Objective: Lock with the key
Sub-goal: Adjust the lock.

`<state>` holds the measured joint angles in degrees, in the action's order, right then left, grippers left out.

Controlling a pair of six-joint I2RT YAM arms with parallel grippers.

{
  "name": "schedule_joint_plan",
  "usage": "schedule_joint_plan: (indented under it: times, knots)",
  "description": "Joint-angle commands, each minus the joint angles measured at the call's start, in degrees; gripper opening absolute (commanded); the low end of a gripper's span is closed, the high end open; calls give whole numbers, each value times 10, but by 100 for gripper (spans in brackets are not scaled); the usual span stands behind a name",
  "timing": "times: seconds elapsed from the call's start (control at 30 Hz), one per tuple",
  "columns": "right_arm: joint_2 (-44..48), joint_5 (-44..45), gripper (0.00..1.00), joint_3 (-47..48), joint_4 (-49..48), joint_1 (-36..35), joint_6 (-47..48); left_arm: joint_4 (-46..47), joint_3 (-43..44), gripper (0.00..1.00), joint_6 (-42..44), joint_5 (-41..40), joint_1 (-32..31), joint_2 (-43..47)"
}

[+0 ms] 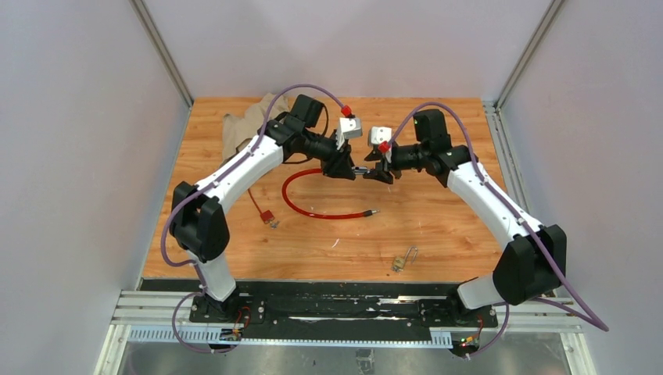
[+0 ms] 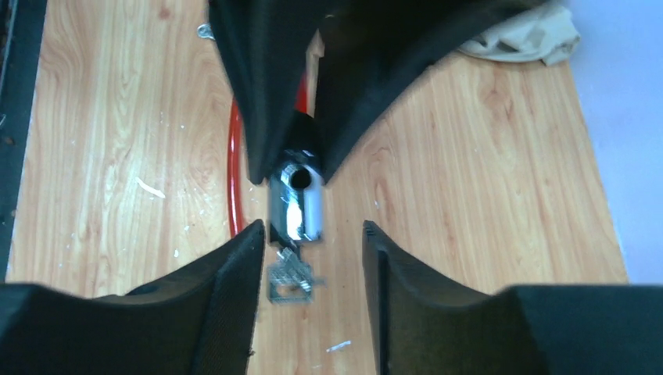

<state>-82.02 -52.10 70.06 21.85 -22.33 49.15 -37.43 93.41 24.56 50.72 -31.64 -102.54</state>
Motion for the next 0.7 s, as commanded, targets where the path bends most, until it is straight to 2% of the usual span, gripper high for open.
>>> schedule_joint_plan:
  times: [0.0, 0.13, 0.27, 0.37, 0.67]
  knots:
    - [21, -48, 56, -1, -19, 45, -83, 26, -41, 0, 20, -23, -1, 52]
    - [32, -94, 62, -10, -8, 72, -72, 30, -52, 1, 23, -16, -1, 60]
    - [32, -121, 59, -15, 6, 72, -56, 39, -60, 0, 19, -17, -1, 64]
    - [24, -138, 52, -13, 13, 69, -58, 42, -60, 0, 16, -17, -1, 67]
    - [36, -65, 46, -41, 21, 34, 3, 43, -60, 0, 3, 0, -2, 68]
